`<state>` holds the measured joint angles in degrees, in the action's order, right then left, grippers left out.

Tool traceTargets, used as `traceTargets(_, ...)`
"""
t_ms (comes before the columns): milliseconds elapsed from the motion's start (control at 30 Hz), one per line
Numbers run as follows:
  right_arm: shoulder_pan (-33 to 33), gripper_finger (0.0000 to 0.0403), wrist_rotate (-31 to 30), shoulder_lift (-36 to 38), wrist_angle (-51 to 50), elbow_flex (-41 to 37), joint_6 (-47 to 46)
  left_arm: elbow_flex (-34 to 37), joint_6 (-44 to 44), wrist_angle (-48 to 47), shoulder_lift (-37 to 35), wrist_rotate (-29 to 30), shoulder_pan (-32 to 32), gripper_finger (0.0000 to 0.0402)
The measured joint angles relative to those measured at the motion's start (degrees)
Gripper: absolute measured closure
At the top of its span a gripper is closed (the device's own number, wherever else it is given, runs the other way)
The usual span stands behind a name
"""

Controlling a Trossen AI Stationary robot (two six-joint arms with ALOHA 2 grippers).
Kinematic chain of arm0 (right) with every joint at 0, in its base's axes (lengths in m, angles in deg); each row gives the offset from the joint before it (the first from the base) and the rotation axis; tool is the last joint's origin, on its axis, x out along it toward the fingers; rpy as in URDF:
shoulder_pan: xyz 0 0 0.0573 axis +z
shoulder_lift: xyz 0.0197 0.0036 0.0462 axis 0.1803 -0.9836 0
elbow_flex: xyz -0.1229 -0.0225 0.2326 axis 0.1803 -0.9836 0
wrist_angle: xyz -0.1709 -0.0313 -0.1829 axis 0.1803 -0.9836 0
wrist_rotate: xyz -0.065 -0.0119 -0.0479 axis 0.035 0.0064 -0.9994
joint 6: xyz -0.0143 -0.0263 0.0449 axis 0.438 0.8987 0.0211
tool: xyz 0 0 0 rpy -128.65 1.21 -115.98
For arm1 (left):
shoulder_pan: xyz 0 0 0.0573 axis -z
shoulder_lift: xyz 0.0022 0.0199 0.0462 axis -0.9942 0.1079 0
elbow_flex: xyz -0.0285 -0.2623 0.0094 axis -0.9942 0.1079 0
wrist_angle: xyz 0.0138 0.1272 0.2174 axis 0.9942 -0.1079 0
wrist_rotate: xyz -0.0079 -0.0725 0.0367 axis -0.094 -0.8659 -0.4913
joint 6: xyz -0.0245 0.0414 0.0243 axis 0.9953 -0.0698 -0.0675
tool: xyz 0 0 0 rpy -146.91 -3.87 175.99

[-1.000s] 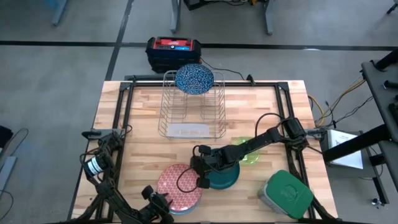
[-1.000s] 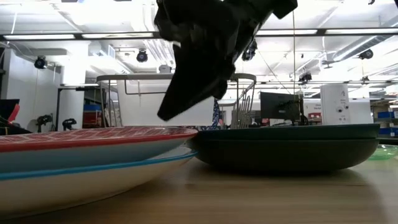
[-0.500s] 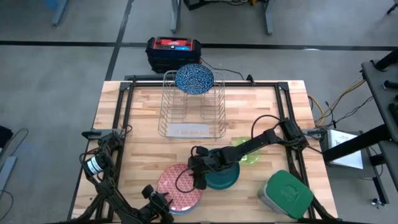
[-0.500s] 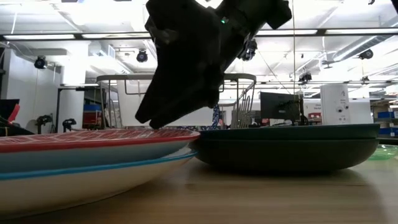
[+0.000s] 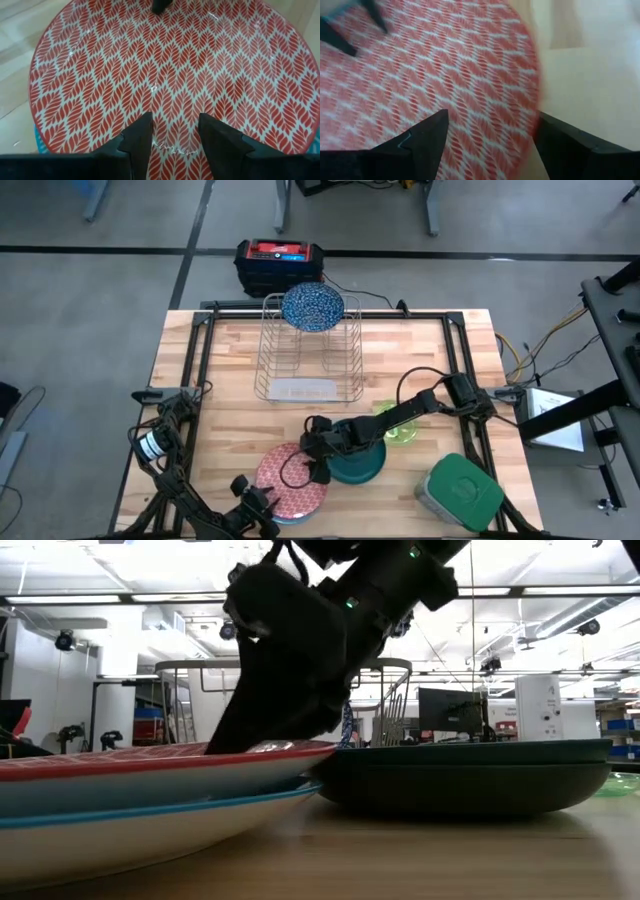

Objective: Sort dishes
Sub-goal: Put the orange patterned plate into the dish rack

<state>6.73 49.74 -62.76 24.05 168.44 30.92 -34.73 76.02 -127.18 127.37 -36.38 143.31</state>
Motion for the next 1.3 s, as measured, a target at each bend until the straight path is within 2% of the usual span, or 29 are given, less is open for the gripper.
traceTargets(133,-0.66,0.0151,5.27,-0.89,3.26,-0.07,-0.92,0.85,0.83,0.43,-0.03,0.68,-0.04,0.0247)
traceTargets(367,-0.91,0.0205,5.77,-0.90,3.79,-0.09,-1.61,2.62,1.79,1.06,-0.11,2.66,-0.07,0.0247)
traceTargets(667,-1.02,0.0312,5.43,-0.23,5.69,0.03,-2.50,3.43,2.36,0.58,-0.11,4.99,-0.15,0.0247)
traceTargets(800,-1.02,0.0347,4.26,0.29,5.92,0.07,-3.77,3.54,3.63,-0.51,-0.08,6.74,-0.25,0.0247)
traceTargets(967,-1.24,0.0357,4.00,1.09,5.81,0.09,-2.77,3.65,7.35,-2.23,0.04,9.34,-0.30,0.0247)
traceTargets(1133,-1.24,0.0360,2.62,2.23,5.33,0.09,0.00,2.77,8.34,-4.41,0.28,14.71,-0.30,0.0247)
traceTargets(1300,-1.24,0.0363,0.35,3.20,5.87,0.15,4.10,-0.72,8.58,-10.91,0.37,13.91,-0.31,0.0247)
